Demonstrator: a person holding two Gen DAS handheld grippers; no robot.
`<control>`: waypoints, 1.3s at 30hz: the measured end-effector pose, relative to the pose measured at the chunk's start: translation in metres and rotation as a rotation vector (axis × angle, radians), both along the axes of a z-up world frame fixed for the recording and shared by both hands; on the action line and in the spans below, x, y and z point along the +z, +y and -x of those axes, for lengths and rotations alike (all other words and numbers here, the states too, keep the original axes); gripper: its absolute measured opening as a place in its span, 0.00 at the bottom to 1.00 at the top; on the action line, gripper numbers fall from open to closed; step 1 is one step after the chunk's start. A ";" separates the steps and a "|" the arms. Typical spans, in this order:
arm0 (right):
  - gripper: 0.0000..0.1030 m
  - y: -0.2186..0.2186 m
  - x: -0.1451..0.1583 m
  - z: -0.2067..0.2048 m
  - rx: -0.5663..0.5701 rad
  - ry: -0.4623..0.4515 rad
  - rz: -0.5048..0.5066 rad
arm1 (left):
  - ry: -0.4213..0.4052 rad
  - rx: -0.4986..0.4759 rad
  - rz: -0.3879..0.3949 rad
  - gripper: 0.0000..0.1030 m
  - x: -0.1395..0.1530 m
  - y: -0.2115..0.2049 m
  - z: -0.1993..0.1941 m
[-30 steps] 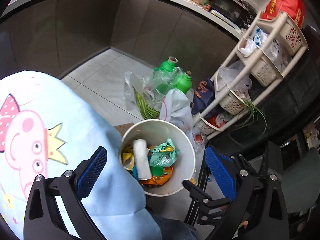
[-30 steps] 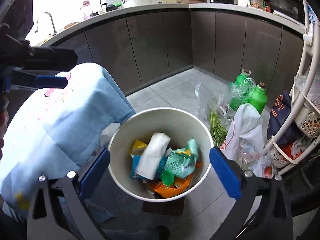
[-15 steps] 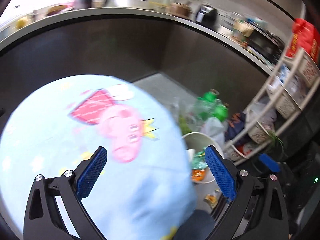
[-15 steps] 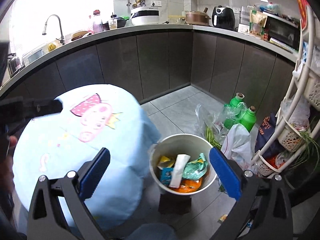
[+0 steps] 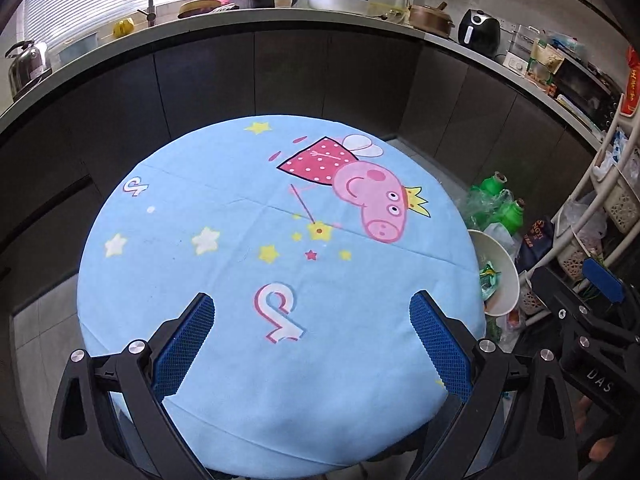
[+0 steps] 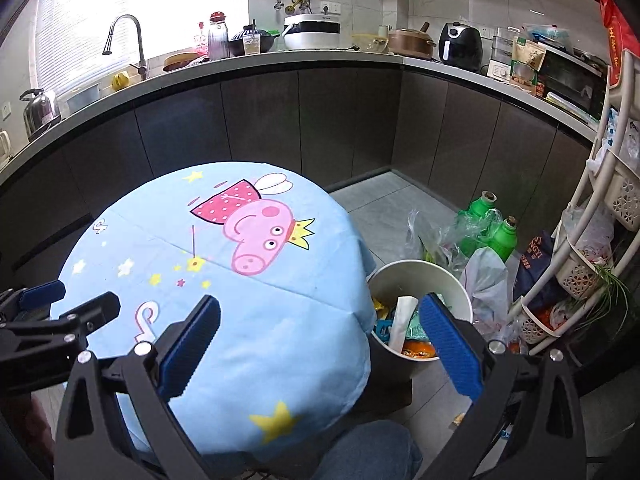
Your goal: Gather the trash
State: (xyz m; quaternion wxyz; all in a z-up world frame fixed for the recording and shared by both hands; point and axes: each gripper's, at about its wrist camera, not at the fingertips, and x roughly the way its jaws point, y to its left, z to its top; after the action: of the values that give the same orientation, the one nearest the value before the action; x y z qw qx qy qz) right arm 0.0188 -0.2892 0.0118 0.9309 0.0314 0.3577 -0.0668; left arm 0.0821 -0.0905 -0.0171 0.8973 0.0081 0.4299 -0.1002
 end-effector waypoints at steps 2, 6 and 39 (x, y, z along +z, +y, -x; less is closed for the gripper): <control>0.97 0.003 0.001 0.001 -0.001 0.000 0.007 | 0.002 0.006 0.000 0.92 0.000 0.001 0.001; 0.97 0.006 0.002 0.001 -0.001 -0.003 0.012 | -0.002 0.013 -0.009 0.92 0.000 0.002 0.002; 0.97 0.002 0.000 -0.002 0.000 0.002 0.010 | -0.011 0.022 -0.026 0.92 0.001 0.000 0.001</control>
State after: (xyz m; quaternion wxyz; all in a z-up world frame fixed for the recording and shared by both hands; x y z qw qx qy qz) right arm 0.0204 -0.2877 0.0115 0.9307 0.0268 0.3584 -0.0684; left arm 0.0807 -0.0902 -0.0160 0.9004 0.0156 0.4265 -0.0845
